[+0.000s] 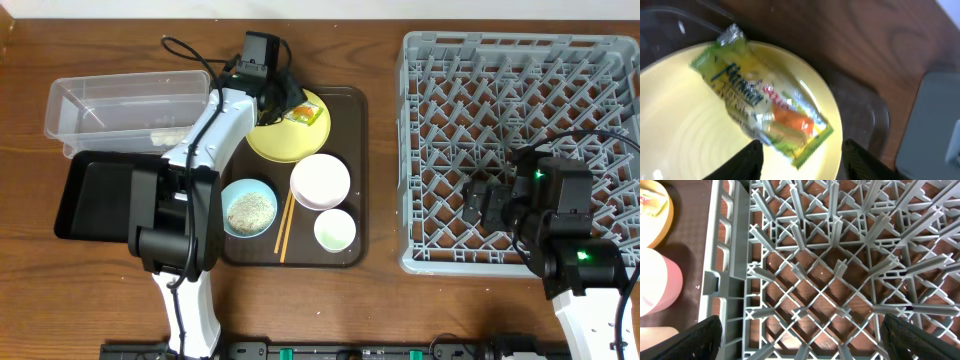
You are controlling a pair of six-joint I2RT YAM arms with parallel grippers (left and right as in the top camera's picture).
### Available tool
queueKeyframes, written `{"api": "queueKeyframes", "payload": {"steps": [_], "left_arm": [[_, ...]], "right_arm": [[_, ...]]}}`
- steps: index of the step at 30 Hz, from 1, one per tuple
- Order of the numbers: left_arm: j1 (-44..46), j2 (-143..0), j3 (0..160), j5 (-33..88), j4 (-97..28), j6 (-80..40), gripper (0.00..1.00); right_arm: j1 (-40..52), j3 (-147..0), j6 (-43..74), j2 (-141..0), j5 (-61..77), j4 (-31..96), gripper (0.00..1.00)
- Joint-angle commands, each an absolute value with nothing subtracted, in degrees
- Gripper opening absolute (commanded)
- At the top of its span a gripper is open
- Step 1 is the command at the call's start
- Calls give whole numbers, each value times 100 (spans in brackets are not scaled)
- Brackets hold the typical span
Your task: Sort waste into correct bins and load items into the dishwasher rack
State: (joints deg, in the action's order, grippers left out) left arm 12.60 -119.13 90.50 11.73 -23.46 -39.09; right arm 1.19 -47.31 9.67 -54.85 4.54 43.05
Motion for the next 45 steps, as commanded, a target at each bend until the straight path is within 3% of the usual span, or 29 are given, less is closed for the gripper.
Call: {"api": "queueKeyframes", "payload": {"steps": [1,16,21,32,37,43,45], "left_arm": [[1260,-12001,9035,458,-2327,-3929,55],[1251,-12488,9032,38,-2167,-3929,59],[1251,-12637,9032,38,-1820,-3927,66],[1251,-12875,9032,38,-1721,-3927,66],[1251,-12875,9035,43,-1719,-3927,38],[1249,-12868,9035,64,-1774,-3828,19],[1249,-12855,9035,62,-1789,-3710,8]], "right_arm": [[191,-4873,1026,-5439,497,4316,99],[189,-4873,1024,-5439,497,4318,99],[191,-4873,1026,-5439,499,4318,99],[191,-4873,1024,-5439,499,4331,99],[191,-4873,1024,-5439,499,4331,99],[191,-4873,1024,-5439,499,4333,99],[191,-4873,1024,-5439,499,4335,99]]}}
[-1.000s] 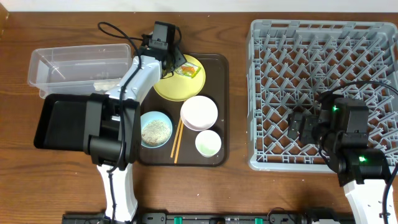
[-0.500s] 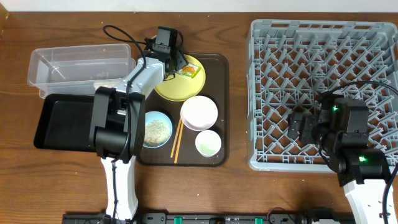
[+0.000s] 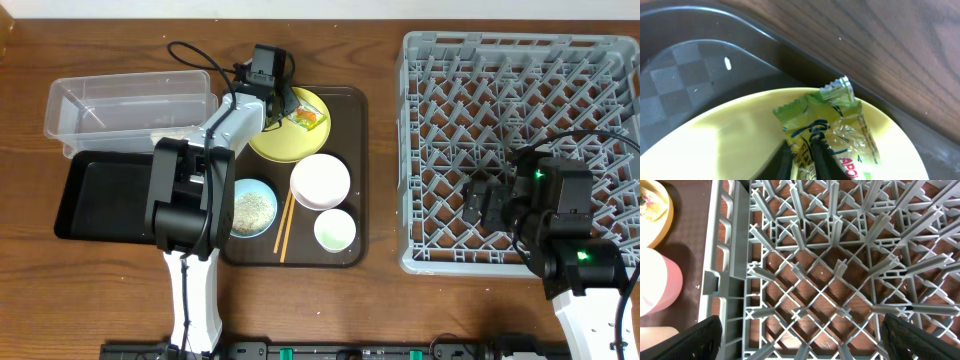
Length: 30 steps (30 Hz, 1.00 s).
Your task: Sort waste into correct bins and load items into the dishwasher rack
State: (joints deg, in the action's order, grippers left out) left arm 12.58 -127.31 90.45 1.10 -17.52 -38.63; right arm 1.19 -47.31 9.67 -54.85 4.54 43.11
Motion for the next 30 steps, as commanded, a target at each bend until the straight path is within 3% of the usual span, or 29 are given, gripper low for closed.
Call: {"api": "queueKeyframes", "payload": {"steps": [1,9,20,30], "left_arm": [[1249,-12840,9035,62,-1804,-3649,6],[1245,-12477,9035,60,-2001,-3559,6],[945,-11190,9035,75,-3304,-2974,6],[-211,-10243,9035,78,-3964,-2934,6]], "right_arm": [[191,-4873,1026,-5439,499,4333,99],[191,-4873,1024,-5439,499,4335,99],[191,-4873,1024,-5439,497,4329,99],[191,-4873,1024,-5439,497,4333,99]]}}
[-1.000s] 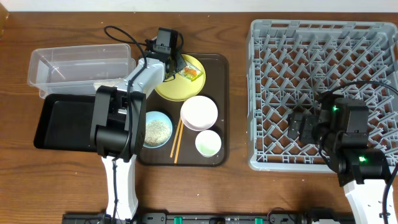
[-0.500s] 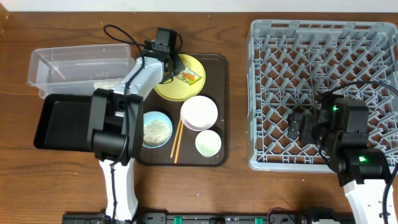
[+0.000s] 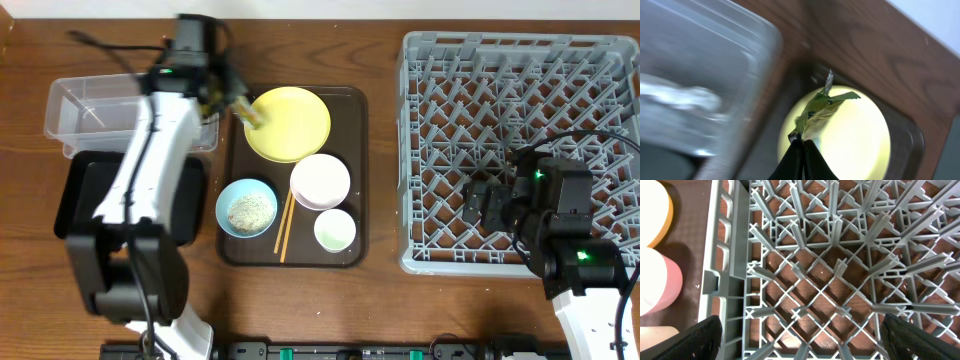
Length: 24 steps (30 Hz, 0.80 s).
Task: Sort waste into correct bins and load items into the dishwasher rack
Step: 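Move the green wrapper left and drop it into the clear bin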
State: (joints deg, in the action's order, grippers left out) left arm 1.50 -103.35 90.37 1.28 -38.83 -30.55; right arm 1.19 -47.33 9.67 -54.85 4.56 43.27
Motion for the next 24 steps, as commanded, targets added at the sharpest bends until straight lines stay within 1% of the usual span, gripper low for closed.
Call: {"api": "queueKeyframes", "payload": {"steps": [1,5,9,10,11,12,14,16,17,20,24], "left_arm": [[-366,-10241,9035,78,-3994,-2934,6],[-987,-10276,9032,78,-4104,-2934,6],[-1367,-10283,9032,80,-4036,-2936,7],[-1426,-10283,9032,80,-4021,-2936,14],[-1463,-10283,9032,80,-4016,-2936,17],[-1490,-10283,9032,80,-4016,-2934,24],[-1498,-10283,9032,80,-4016,-2930,43],[-1483,-10283,9032,82,-4023,-2880,53],[-1466,-10283,9032,89,-4027,-2812,55],[-1396,-10269,9035,425,-4132,-2502,56],[-1247,-10219,9035,899,-4475,-2373,63]], "right_arm": [[191,-4873,1024,-5439,497,4333,99],[191,-4873,1024,-5439,497,4333,99],[191,-4873,1024,-5439,499,4329,99],[191,-4873,1024,-5439,497,4329,99],[191,-4873,1024,-5439,497,4329,99],[191,-4873,1024,-5439,497,4329,99],[191,-4873,1024,-5439,499,4331,99],[191,-4873,1024,-5439,497,4331,99],[191,-4873,1024,-5439,499,4333,99],[191,-4873,1024,-5439,499,4333,99],[191,-4873,1024,-5439,497,4333,99]]}}
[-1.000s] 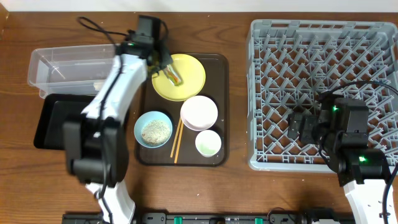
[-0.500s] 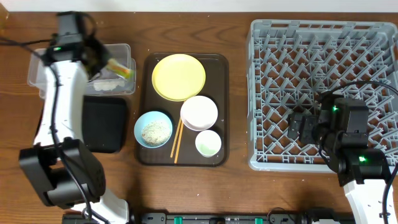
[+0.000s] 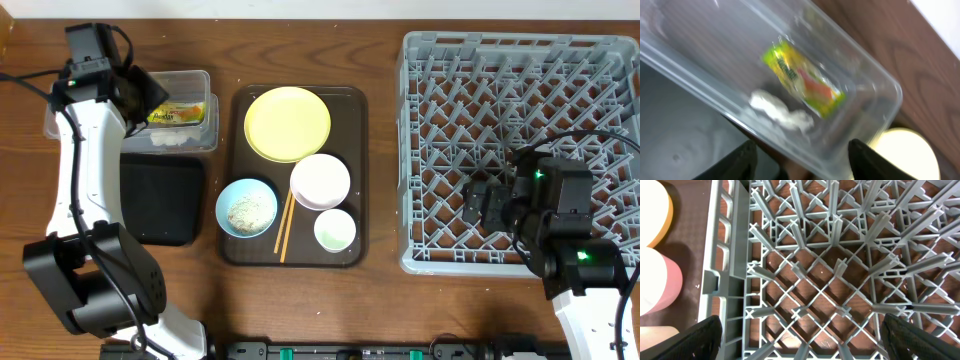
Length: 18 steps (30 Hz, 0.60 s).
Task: Sort waste into correct bins and load items into the dishwasher rack
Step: 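Move the green wrapper left and drop it into the clear bin, then grasp the rim of the blue bowl with the left gripper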
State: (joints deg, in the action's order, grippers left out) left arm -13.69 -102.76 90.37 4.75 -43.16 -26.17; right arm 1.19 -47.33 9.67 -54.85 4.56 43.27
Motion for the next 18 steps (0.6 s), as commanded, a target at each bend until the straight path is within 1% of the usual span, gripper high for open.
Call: {"api": "queueKeyframes", "payload": {"steps": [1,7,13,18], "left_arm": [[-1186,-10208,9035,952,-4600,-2338,64],[-582,-10191,9035,1002,-5446,-1898,66],[252,-10191,9021,985,-6388,-1822,66],[840,-10191,8803,982,-6676,-1822,67]], "right_arm": [[191,-4873,1024,-5439,497,4333,99],[191,-4871,1024,-5439,497,4331,99],[191,-4873,1024,-5439,497,4331,99],[191,-4873,1024,-5439,497,4331,99]]}}
